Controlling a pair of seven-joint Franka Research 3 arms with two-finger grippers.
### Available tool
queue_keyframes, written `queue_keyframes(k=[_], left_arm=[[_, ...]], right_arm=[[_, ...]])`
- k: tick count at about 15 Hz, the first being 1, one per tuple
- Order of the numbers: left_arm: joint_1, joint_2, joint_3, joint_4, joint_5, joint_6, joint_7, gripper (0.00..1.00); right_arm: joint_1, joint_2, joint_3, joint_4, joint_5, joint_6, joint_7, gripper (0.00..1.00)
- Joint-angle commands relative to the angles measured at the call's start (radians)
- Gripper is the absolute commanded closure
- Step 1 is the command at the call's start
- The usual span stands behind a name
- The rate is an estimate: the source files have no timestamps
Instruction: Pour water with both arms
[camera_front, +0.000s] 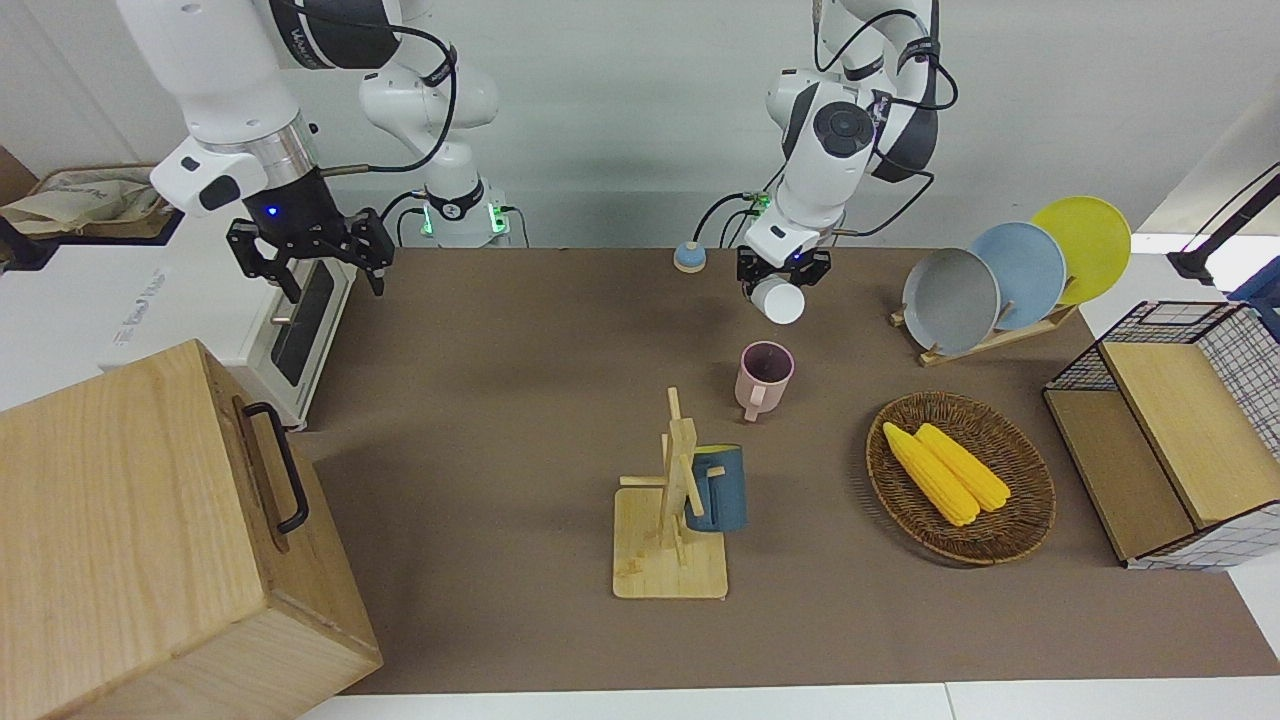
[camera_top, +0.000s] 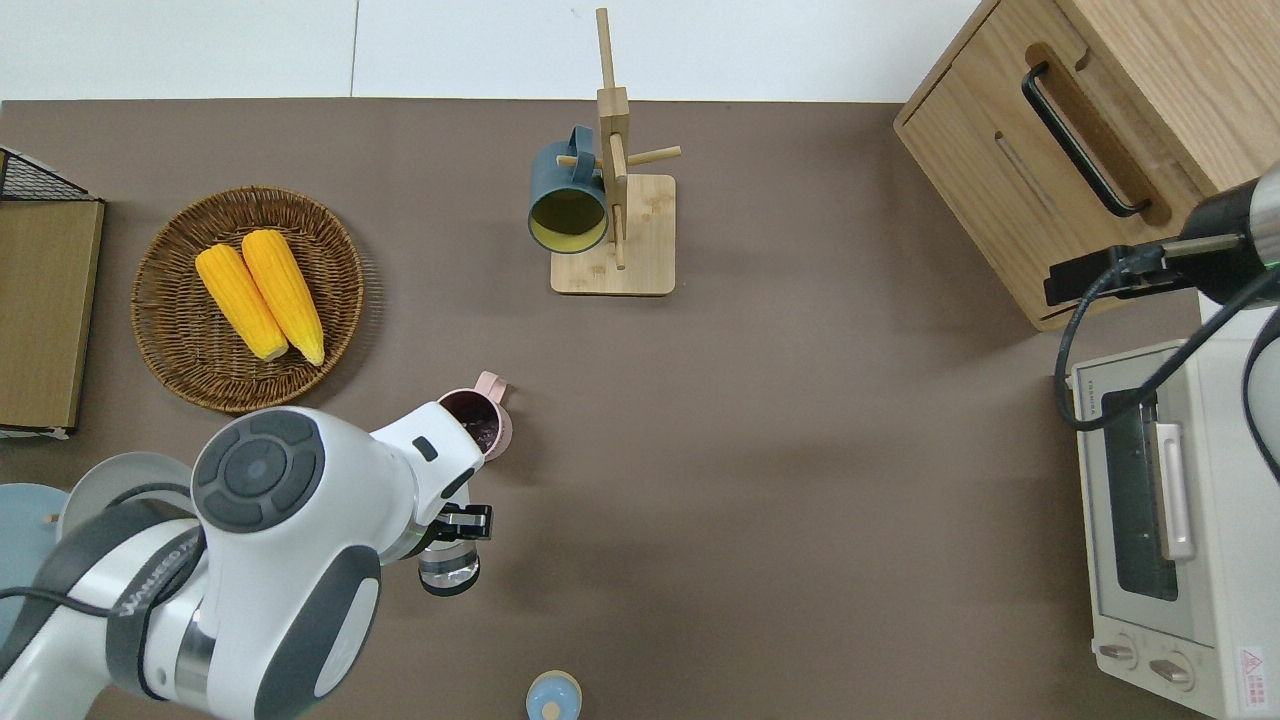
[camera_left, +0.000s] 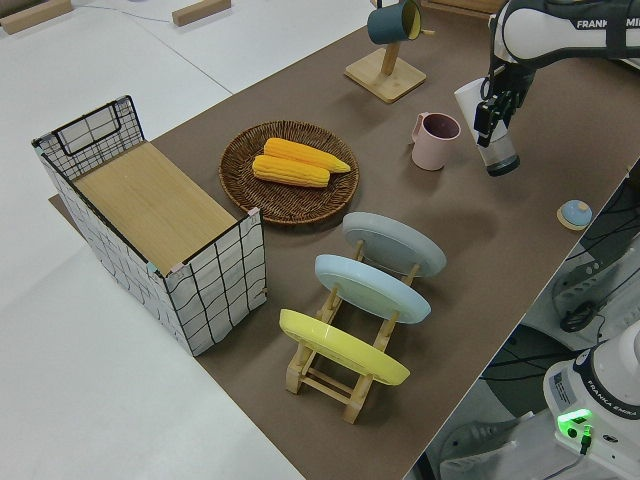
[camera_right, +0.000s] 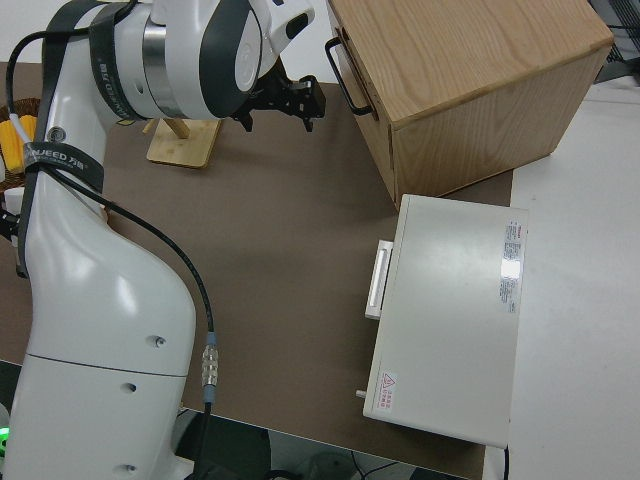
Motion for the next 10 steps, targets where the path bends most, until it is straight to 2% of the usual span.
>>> queue_keyframes(k=[1,7,10], left_arm=[[-0.001,-0.106,-0.023,-0.114,0.003,0.113,-0.015,1.00],[0.010,-0.109,-0.014,-0.112,0.004,0.121,-0.017,1.00],[0.100,-0.128,-0.013,-0.108,0.029,0.165,-0.015,1.00]], right_arm=[[-0.010,-0.020,0.006,-0.023,0.006,0.013,-0.017,0.007],[-0.010,-0.020,0.006,-0.023,0.006,0.013,-0.017,0.007],[-0.010,-0.020,0.006,-0.023,0.006,0.013,-0.017,0.007]])
